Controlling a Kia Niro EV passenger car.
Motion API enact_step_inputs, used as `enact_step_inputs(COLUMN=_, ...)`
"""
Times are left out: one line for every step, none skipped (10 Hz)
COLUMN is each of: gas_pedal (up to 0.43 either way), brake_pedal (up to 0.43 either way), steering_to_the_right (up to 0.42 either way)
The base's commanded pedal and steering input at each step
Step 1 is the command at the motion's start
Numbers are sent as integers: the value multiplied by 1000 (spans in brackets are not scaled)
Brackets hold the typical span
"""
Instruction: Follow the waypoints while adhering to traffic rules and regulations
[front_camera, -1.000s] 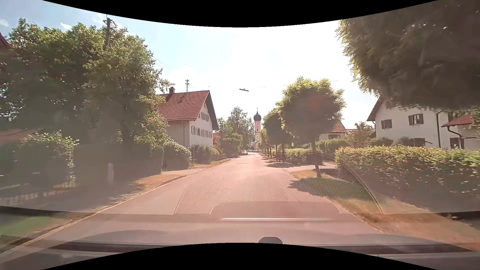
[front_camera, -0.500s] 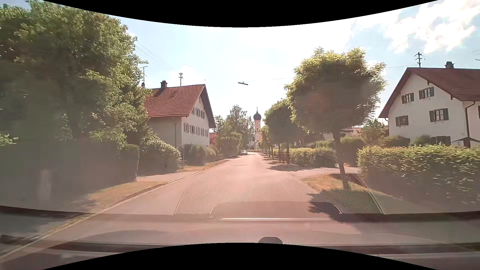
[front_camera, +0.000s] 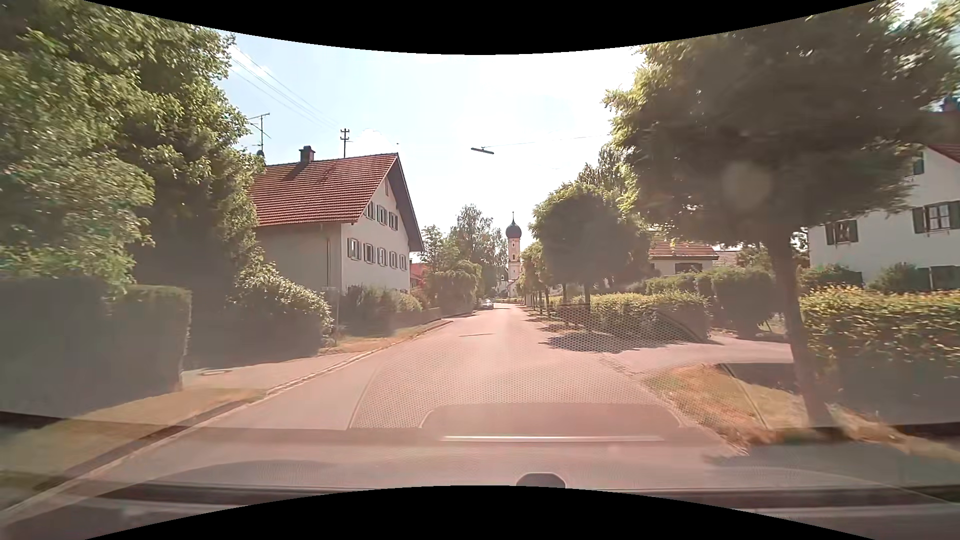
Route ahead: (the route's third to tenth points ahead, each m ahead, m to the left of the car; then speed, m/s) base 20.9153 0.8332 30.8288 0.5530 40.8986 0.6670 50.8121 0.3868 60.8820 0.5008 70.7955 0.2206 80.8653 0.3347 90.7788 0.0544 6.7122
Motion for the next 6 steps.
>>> enact_step_inputs(gas_pedal=130, brake_pedal=0, steering_to_the_right=1)
enact_step_inputs(gas_pedal=130, brake_pedal=0, steering_to_the_right=1)
enact_step_inputs(gas_pedal=130, brake_pedal=0, steering_to_the_right=1)
enact_step_inputs(gas_pedal=130, brake_pedal=0, steering_to_the_right=2)
enact_step_inputs(gas_pedal=130, brake_pedal=0, steering_to_the_right=1)
enact_step_inputs(gas_pedal=130, brake_pedal=0, steering_to_the_right=1)
